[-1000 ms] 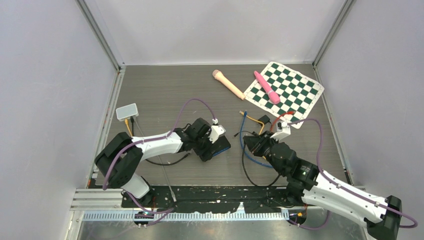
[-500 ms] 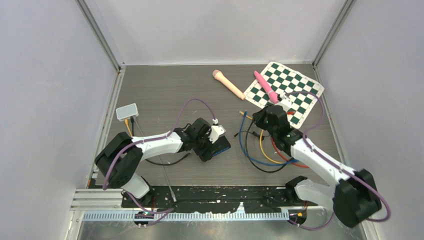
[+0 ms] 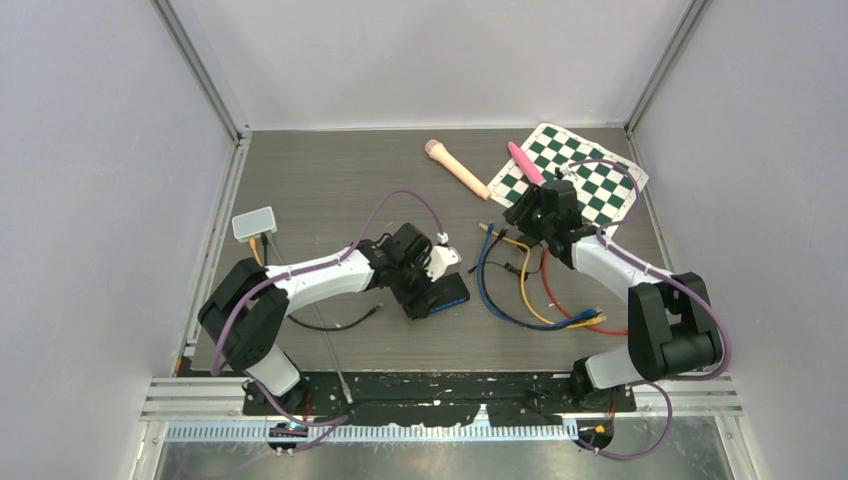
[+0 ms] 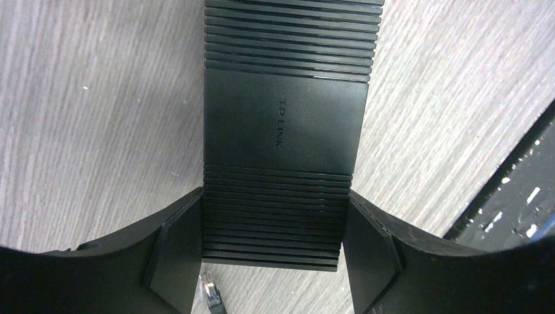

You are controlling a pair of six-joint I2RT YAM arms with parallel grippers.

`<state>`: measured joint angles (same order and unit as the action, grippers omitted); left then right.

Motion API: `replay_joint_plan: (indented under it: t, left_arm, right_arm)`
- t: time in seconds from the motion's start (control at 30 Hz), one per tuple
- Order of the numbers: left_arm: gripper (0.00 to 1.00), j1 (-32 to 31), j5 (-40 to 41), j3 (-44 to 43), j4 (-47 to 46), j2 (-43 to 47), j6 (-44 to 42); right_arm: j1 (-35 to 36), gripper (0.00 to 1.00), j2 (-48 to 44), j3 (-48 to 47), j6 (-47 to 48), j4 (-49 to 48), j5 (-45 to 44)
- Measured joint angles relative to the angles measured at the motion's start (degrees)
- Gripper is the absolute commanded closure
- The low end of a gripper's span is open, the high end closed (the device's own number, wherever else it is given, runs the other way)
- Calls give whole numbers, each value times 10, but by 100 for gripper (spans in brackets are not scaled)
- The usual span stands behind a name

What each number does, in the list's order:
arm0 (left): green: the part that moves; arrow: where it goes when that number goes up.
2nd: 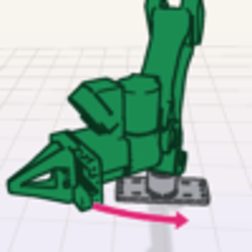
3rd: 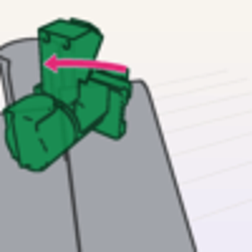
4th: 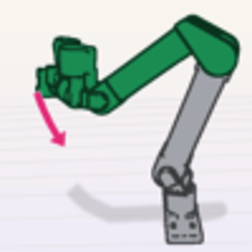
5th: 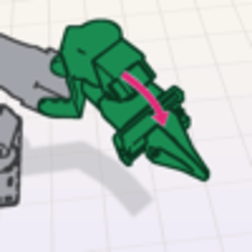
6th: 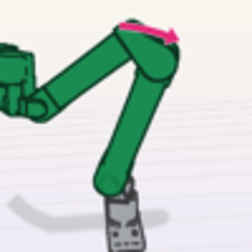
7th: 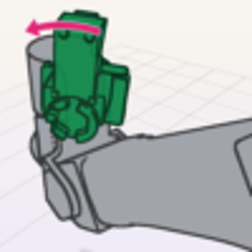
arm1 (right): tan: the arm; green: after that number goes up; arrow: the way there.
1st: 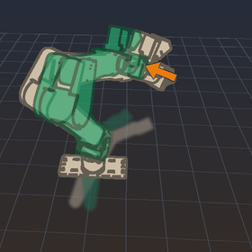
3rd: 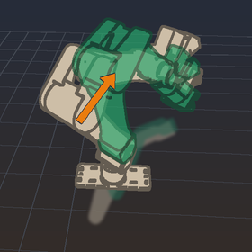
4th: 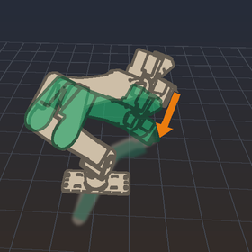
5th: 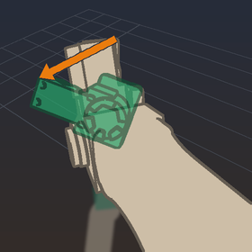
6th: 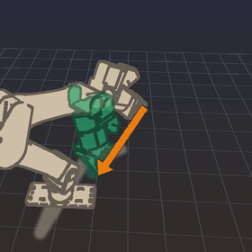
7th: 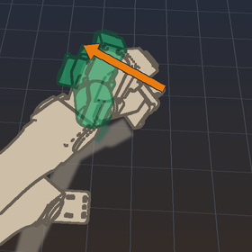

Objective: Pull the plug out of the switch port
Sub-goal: Place the connector at the center of the board, then move the switch port to the center of the board.

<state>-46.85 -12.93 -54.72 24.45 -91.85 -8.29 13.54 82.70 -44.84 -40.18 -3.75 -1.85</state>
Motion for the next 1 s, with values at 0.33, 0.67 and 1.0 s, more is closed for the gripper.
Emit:
replay_joint_plan:
  t: [0.33, 0.67, 1.0]
  left_arm:
    - [54, -15, -18, -78, 94, -57, -30]
    - [52, -32, -7, -186, 152, -154, -88]
    - [48, -56, 6, -248, 159, -209, -152]
  right_arm:
    - [-5, 45, -128, 31, 21, 66, 85]
    - [-16, 41, -249, 61, 34, 146, 81]
    - [-40, 31, -354, 69, 39, 194, 23]
